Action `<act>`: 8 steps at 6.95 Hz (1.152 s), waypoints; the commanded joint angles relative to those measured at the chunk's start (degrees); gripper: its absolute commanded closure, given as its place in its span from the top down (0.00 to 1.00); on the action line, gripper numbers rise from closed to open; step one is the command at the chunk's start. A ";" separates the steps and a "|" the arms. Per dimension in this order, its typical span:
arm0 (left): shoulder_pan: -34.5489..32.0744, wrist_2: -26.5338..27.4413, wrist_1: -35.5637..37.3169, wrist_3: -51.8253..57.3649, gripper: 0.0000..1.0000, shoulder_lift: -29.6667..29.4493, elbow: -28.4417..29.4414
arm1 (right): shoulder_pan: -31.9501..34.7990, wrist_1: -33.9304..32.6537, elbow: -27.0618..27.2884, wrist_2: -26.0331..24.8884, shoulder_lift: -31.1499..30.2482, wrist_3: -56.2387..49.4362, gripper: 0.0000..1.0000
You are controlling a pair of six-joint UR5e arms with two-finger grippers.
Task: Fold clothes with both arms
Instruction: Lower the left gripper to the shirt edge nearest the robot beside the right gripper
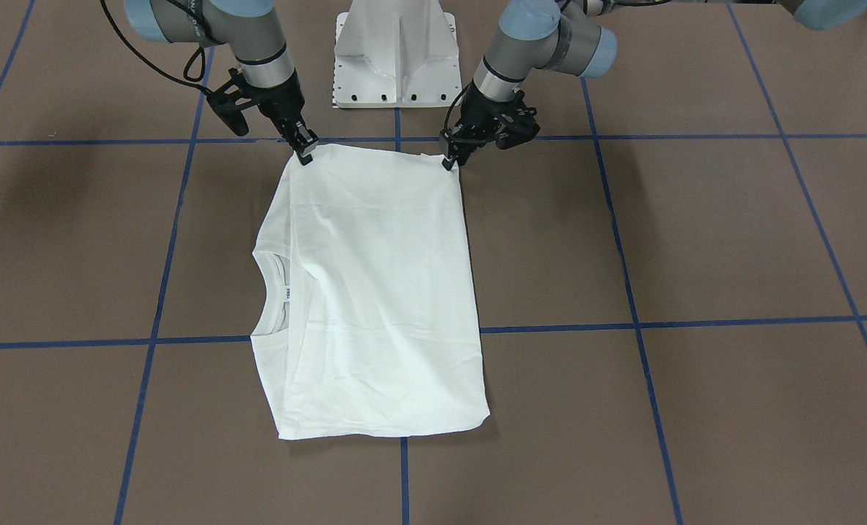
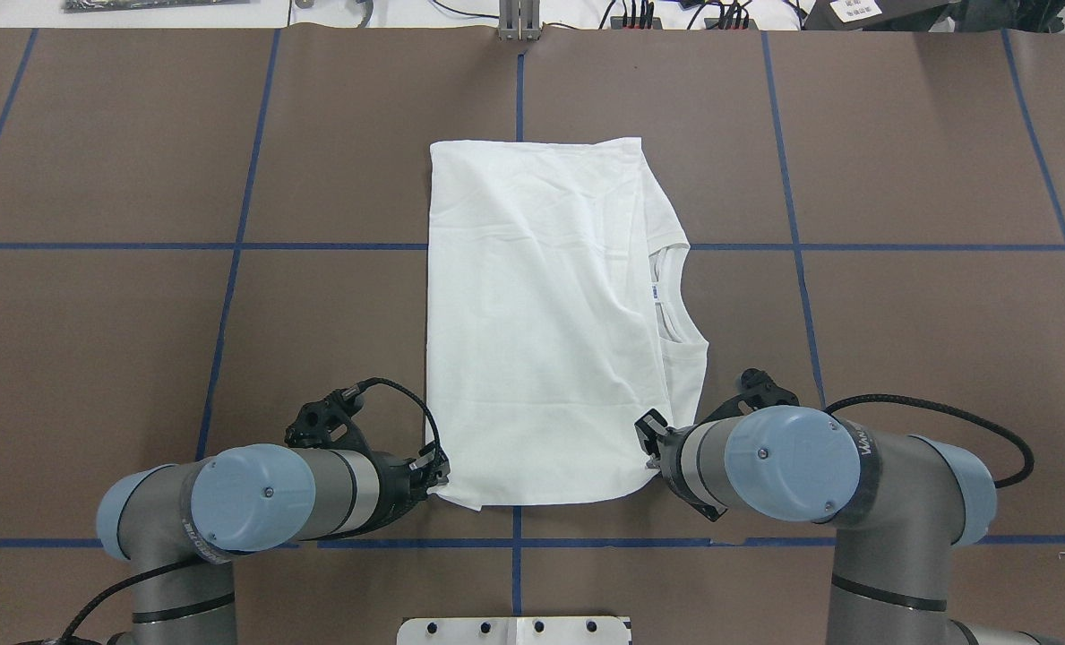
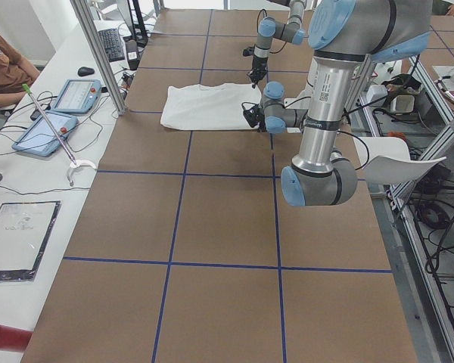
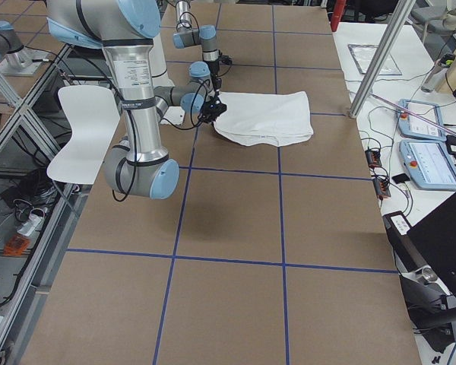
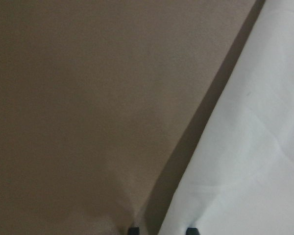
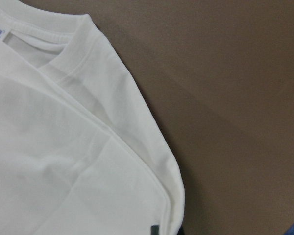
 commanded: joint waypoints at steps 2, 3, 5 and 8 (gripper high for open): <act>0.56 -0.35 0.00 -2.02 0.00 -0.33 -0.21 | 0.00 0.00 0.00 0.03 0.20 0.00 0.00; 0.56 -0.44 0.00 -1.94 0.00 -0.33 -0.21 | 0.00 0.00 -0.09 0.03 0.11 0.00 0.00; 0.38 -0.61 0.08 -1.67 0.00 0.28 -3.53 | 0.09 0.00 1.05 -0.06 -0.15 0.00 0.00; -3.54 -2.10 8.14 -1.07 0.00 -0.24 -16.80 | 2.87 -2.28 11.85 0.12 -2.71 0.18 0.00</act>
